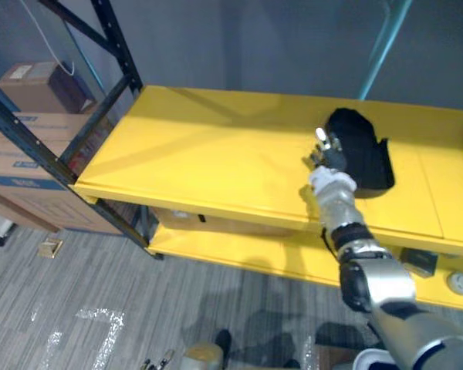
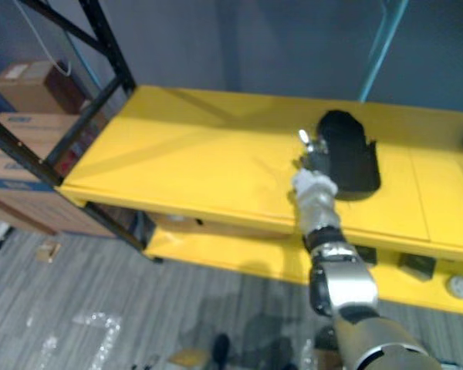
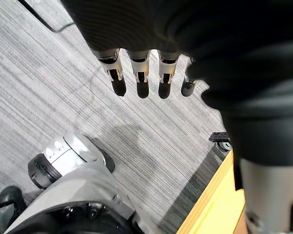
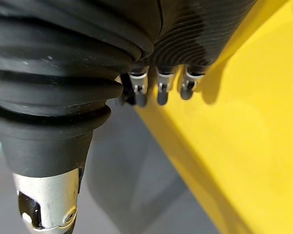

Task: Walk over and take plastic housings, then place them on the shelf

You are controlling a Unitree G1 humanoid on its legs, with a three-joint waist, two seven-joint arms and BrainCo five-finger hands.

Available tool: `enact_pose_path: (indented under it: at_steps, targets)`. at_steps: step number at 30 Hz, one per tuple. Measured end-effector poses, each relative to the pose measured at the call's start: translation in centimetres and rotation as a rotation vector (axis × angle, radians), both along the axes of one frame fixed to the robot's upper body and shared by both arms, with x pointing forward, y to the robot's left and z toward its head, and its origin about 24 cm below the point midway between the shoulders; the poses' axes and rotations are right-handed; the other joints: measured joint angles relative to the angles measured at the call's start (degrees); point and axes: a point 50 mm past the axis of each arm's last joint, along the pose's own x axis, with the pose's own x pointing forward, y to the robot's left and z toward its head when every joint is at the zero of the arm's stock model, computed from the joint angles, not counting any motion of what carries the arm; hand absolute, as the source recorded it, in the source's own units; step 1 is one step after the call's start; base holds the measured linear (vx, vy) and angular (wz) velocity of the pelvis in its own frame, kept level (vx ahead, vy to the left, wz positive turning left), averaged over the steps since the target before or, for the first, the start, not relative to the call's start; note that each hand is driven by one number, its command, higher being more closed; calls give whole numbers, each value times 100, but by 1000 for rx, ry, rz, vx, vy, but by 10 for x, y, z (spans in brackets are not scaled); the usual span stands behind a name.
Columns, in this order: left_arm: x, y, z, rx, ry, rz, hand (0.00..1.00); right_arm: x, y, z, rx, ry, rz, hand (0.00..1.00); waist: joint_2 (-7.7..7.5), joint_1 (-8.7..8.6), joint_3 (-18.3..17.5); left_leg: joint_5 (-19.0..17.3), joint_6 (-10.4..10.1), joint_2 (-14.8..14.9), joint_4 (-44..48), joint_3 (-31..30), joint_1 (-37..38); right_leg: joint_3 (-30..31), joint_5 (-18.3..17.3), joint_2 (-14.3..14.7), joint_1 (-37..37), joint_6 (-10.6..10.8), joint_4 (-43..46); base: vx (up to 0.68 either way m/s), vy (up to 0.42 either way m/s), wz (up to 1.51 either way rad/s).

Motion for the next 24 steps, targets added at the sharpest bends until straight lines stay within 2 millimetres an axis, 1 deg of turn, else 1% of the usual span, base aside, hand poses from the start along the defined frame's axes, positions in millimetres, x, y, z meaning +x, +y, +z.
enact_pose_path:
  at_steps: [2,5,9,14,19,22,24]
  targets:
    - [-1,-2,-1,-19,-8,-11,0,-1,-15,4,-5,-18,-20,0,66,-33,37,32,12,-2,0,-97,-36,-99,0,-1,-2,0,21,-24,-4,17]
    - [-1,-3,-1,-27,-17,-16,0,-2,-26,8,2,-36,-30,0,135,-34,72,59,-26,7,-2,-113,-44,-108,0,4,-3,-1,41,-34,-3,7]
    - [-1,-4,-1,-41,-25,-29,0,-3,-29,3,6,-19,-24,0,158,-71,85,74,-32,20,-26,-110,-44,-106,0,12,-8,-1,57,-16,-3,-1]
    - [0,-6,-1,-44,-30,-47,0,-4,-31,4,6,-32,-17,0,197,-85,107,87,-14,19,-27,-113,-43,-108,0,10,-9,0,71,0,0,0]
    - [0,-6,-1,-36,-32,-70,0,-3,-27,8,-26,-104,90,0,225,-123,122,101,-27,19,-22,-129,-44,-137,0,9,-2,-1,76,0,0,0]
    - [0,-7,-1,-35,-31,-74,0,-3,-25,12,-73,-138,156,0,231,-125,125,109,-26,19,-20,-149,-52,-185,-1,7,0,-1,86,0,-5,5]
    - [0,-7,-1,-30,-28,-99,0,-1,-26,19,-135,-144,209,0,276,-124,153,128,-11,16,-21,-201,-67,-236,-2,2,1,-3,108,-18,3,10]
